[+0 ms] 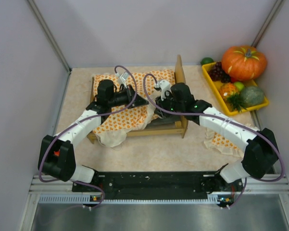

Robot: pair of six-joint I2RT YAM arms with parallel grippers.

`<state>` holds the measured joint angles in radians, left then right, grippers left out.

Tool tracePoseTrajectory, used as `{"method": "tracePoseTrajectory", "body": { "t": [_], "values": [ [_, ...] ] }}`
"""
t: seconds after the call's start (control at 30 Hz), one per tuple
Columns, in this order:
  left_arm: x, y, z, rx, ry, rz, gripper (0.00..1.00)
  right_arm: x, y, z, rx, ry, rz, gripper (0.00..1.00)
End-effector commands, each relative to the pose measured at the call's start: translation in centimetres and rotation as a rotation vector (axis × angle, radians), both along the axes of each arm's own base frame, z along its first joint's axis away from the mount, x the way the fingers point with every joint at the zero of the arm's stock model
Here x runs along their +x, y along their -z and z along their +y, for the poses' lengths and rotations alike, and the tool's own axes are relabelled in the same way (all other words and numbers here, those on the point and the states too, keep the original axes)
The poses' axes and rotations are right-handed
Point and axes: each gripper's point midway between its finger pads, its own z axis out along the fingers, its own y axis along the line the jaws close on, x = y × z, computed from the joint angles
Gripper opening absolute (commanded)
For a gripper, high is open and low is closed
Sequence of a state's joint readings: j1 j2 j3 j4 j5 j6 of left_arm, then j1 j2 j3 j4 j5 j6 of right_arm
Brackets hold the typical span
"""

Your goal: Set up the pet bed

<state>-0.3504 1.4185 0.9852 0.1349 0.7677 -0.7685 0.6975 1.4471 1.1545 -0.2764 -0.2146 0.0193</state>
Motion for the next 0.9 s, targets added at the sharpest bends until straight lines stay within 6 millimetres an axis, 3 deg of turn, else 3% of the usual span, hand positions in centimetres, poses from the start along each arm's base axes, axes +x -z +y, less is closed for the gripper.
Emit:
{"method": "tracePoseTrajectory", "body": {
  "t": [0.0,0.17,0.2,0.4,0.57,0.87],
  "values": [
    [0.3,-1.2,0.0,-0.027,0.008,-0.057,0.00,0.4,-1.8,1.4,0.035,-0.068,-0.056,0.26],
    [0.2,-1.3,0.0,-0.028,0.011,-0.058,0.00,-0.5,-1.2,2.0,0.048,-0.120,-0.023,0.19],
    [0.3,-1.3,0.0,-0.028,0.011,-0.058,0.00,-0.5,-1.0,2.0,0.046,-0.120,-0.018,0.13],
    [0.3,-1.1,0.1,-0.024,0.008,-0.058,0.00,-1.0,-1.5,1.5,0.047,-0.114,-0.022,0.00],
    [0.2,-1.2,0.3,-0.023,0.008,-0.062,0.00,-1.8,-2.0,0.7,0.043,-0.099,-0.007,0.00],
    [0.1,-0.7,0.5,-0.009,0.022,-0.057,0.00,-3.2,-4.9,-1.9,0.042,-0.015,-0.014,0.00]
  ]
}}
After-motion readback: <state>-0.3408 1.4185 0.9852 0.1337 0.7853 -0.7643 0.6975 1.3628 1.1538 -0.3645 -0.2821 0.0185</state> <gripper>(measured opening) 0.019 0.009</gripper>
